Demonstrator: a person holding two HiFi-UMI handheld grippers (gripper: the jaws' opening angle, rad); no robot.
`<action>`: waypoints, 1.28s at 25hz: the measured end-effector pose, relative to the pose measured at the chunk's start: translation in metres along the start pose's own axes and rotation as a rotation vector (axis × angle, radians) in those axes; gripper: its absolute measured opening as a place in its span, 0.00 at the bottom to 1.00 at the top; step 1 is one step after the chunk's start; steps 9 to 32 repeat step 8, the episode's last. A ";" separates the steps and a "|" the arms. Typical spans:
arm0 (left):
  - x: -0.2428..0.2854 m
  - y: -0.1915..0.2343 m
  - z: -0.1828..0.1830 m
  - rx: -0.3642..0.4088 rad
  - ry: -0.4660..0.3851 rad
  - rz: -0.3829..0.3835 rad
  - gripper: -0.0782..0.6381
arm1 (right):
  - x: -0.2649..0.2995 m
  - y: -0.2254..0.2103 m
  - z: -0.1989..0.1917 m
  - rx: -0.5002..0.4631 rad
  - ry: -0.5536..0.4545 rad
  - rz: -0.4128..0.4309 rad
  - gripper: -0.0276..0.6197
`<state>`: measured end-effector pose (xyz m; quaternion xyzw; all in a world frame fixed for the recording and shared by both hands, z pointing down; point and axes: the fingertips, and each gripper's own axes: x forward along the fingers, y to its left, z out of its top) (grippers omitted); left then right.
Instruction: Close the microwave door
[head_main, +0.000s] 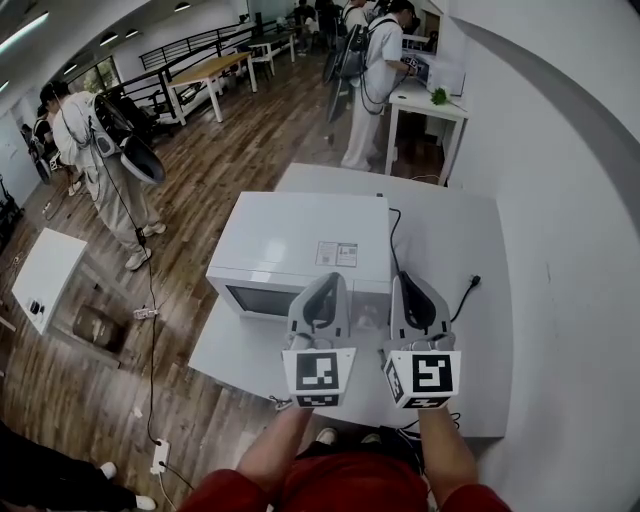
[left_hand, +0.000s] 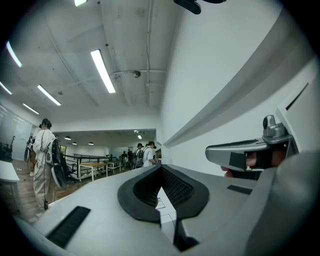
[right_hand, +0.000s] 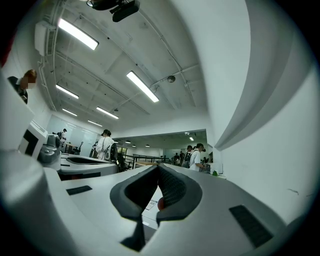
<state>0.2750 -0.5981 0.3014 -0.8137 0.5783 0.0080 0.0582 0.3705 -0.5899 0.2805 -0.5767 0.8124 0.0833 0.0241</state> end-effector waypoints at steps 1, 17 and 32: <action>0.000 -0.001 0.001 -0.001 0.000 0.000 0.15 | 0.000 0.000 0.001 -0.003 0.000 0.001 0.09; 0.002 -0.004 0.003 -0.001 -0.003 0.005 0.15 | -0.001 -0.003 0.003 -0.016 -0.002 0.004 0.09; 0.002 -0.004 0.003 -0.001 -0.003 0.005 0.15 | -0.001 -0.003 0.003 -0.016 -0.002 0.004 0.09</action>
